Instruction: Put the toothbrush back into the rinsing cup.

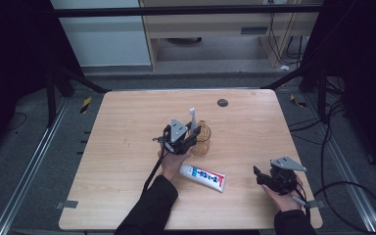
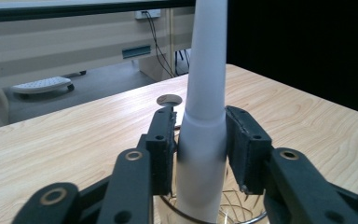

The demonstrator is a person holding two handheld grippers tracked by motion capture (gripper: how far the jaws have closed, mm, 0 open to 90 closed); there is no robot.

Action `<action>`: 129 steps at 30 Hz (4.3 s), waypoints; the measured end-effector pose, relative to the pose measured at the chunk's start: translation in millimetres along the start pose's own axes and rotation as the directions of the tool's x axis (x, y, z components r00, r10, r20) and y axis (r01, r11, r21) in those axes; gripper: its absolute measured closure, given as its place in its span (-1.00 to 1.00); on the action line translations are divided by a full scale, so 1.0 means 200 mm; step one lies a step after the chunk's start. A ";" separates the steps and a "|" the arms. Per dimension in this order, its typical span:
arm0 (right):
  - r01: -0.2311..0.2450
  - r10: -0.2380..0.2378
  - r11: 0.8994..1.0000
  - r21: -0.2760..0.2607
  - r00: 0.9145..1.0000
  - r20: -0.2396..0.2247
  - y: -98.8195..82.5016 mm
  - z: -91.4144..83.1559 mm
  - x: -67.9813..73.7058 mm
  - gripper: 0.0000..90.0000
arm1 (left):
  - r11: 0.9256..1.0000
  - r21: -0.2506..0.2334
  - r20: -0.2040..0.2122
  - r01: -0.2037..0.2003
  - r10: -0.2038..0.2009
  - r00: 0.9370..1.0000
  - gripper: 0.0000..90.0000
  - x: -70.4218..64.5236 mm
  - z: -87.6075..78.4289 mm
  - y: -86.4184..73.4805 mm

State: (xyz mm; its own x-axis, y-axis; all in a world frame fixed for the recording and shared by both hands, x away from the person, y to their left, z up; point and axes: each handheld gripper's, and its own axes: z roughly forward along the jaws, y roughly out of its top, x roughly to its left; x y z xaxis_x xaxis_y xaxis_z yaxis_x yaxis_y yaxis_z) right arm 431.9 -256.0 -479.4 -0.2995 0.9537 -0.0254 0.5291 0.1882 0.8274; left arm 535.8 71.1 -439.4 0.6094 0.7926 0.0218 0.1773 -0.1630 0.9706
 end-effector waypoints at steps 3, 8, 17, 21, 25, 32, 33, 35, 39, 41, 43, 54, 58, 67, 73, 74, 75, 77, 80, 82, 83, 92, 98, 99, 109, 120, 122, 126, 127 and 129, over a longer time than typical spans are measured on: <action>0.001 -0.001 1.000 -0.001 1.000 -0.001 0.00 0.00 0.00 -0.30 | 1.000 0.005 0.007 0.004 -0.004 1.000 0.35 0.00 0.00 0.00; 0.000 0.000 1.000 -0.003 1.000 -0.002 0.00 0.00 0.00 -0.31 | 1.000 0.010 0.008 0.003 -0.004 1.000 0.30 0.00 -0.01 -0.01; 0.001 -0.001 1.000 -0.001 1.000 0.000 0.00 0.00 0.00 -0.32 | 1.000 0.028 0.018 0.008 -0.008 1.000 0.19 0.01 -0.04 -0.02; -0.003 0.003 1.000 -0.004 1.000 -0.002 0.00 0.00 0.00 -0.33 | 0.999 0.047 0.020 -0.010 0.009 1.000 0.10 0.02 -0.06 -0.02; 0.002 -0.002 1.000 -0.002 1.000 -0.001 0.00 0.00 0.00 -0.34 | 0.998 0.061 0.016 -0.030 0.029 0.999 0.02 0.03 -0.10 -0.02; -0.001 0.001 1.000 -0.005 1.000 -0.002 0.01 0.00 0.01 -0.34 | 0.995 0.088 0.027 -0.055 0.053 0.998 -0.12 0.05 -0.15 -0.02; -0.003 0.003 1.000 -0.005 1.000 -0.005 0.01 -0.01 0.01 -0.34 | 0.995 0.088 0.025 -0.055 0.053 0.998 -0.13 0.05 -0.16 -0.02; 0.000 0.000 1.000 -0.009 1.000 -0.002 0.01 -0.01 0.01 -0.34 | 0.995 0.083 0.014 -0.056 0.055 0.998 -0.15 0.07 -0.17 -0.01; -0.002 0.002 1.000 -0.010 1.000 -0.002 0.01 -0.01 0.02 -0.34 | 0.995 0.082 0.014 -0.057 0.056 0.998 -0.16 0.08 -0.20 0.01; -0.002 0.002 1.000 -0.014 1.000 -0.004 0.01 -0.02 0.01 -0.34 | 0.994 0.084 0.009 -0.071 0.071 0.997 -0.17 0.07 -0.21 0.02; -0.004 0.004 1.000 -0.016 1.000 -0.005 0.01 -0.02 0.01 -0.34 | 0.993 0.090 0.009 -0.079 0.079 0.997 -0.17 0.08 -0.22 0.03; 0.007 -0.007 1.000 -0.023 1.000 -0.012 0.02 -0.03 0.02 -0.34 | 0.977 0.153 0.041 -0.146 0.141 0.989 -0.18 0.11 -0.33 0.01; 0.020 -0.021 1.000 -0.017 1.000 -0.015 0.02 -0.02 0.04 -0.31 | 0.972 0.204 0.044 -0.116 0.109 0.993 -0.17 0.14 -0.40 0.00; 0.041 -0.042 0.999 -0.020 0.998 -0.047 0.04 -0.02 0.07 -0.23 | 0.979 0.186 0.017 -0.087 0.085 0.996 -0.17 0.24 -0.59 -0.08; 0.050 -0.052 0.998 -0.028 0.996 -0.077 0.05 -0.02 0.10 -0.13 | 0.970 0.235 -0.047 -0.057 0.070 0.996 -0.18 0.33 -0.72 -0.18; 0.055 -0.057 0.998 -0.025 0.995 -0.080 0.06 -0.02 0.10 -0.12 | 0.971 0.235 -0.051 -0.051 0.065 0.997 -0.18 0.34 -0.74 -0.19; 0.057 -0.059 0.998 -0.024 0.995 -0.085 0.06 -0.02 0.11 -0.10 | 0.971 0.237 -0.059 -0.040 0.055 0.997 -0.18 0.35 -0.76 -0.21; 0.060 -0.062 0.998 -0.023 0.993 -0.095 0.06 -0.02 0.12 -0.07 | 0.969 0.245 -0.062 -0.030 0.046 0.997 -0.20 0.37 -0.80 -0.24; 0.056 -0.059 0.998 -0.030 0.991 -0.118 0.07 -0.02 0.14 -0.04 | 0.964 0.264 -0.075 -0.031 0.052 0.996 -0.23 0.38 -0.86 -0.28; 0.058 -0.062 0.998 -0.032 0.989 -0.131 0.07 -0.01 0.15 -0.01 | 0.959 0.279 -0.083 -0.041 0.067 0.994 -0.24 0.39 -0.91 -0.30; 0.056 -0.059 0.998 -0.030 0.989 -0.136 0.07 -0.01 0.16 0.00 | 0.958 0.285 -0.086 -0.041 0.068 0.994 -0.24 0.39 -0.93 -0.32; 0.074 -0.074 0.997 -0.010 0.978 -0.194 0.12 0.04 0.25 0.12 | 0.935 0.355 -0.152 0.018 0.039 0.988 -0.30 0.44 -1.01 -0.41; 0.103 -0.099 0.995 0.005 0.965 -0.244 0.15 0.09 0.36 0.26 | 0.935 0.350 -0.182 0.063 0.002 0.983 -0.29 0.47 -1.01 -0.41; 0.108 -0.102 0.994 0.009 0.962 -0.253 0.16 0.10 0.38 0.29 | 0.938 0.341 -0.187 0.067 -0.002 0.982 -0.29 0.47 -1.02 -0.41; 0.138 -0.119 0.990 0.041 0.944 -0.307 0.24 0.23 0.59 0.51 | 0.943 0.322 -0.216 0.086 -0.015 0.976 -0.28 0.50 -1.03 -0.42; 0.093 -0.078 0.995 0.032 0.943 -0.324 0.31 0.31 0.70 0.77 | 0.943 0.323 -0.214 0.079 -0.008 0.977 -0.28 0.50 -1.03 -0.42; 0.084 -0.069 0.996 0.034 0.944 -0.324 0.32 0.31 0.71 0.80 | 0.944 0.321 -0.215 0.079 -0.009 0.977 -0.28 0.50 -1.03 -0.42; 0.091 -0.075 0.995 0.036 0.945 -0.319 0.32 0.33 0.72 0.88 | 0.942 0.326 -0.209 0.076 -0.006 0.978 -0.27 0.49 -1.03 -0.42; 0.088 -0.072 0.995 0.035 0.945 -0.319 0.32 0.34 0.73 0.91 | 0.943 0.325 -0.208 0.074 -0.005 0.978 -0.27 0.49 -1.03 -0.42; 0.089 -0.074 0.995 0.034 0.944 -0.322 0.32 0.35 0.73 0.96 | 0.942 0.328 -0.205 0.070 -0.002 0.979 -0.26 0.49 -1.03 -0.42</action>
State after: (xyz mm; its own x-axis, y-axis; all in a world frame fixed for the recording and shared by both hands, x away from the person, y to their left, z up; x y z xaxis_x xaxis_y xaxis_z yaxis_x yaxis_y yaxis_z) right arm 476.5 -87.6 -469.1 -0.5773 0.8109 0.0956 0.5268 0.2804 0.8024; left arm 421.8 282.4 -468.6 0.4376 0.8965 0.0690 0.4634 -0.2906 0.8371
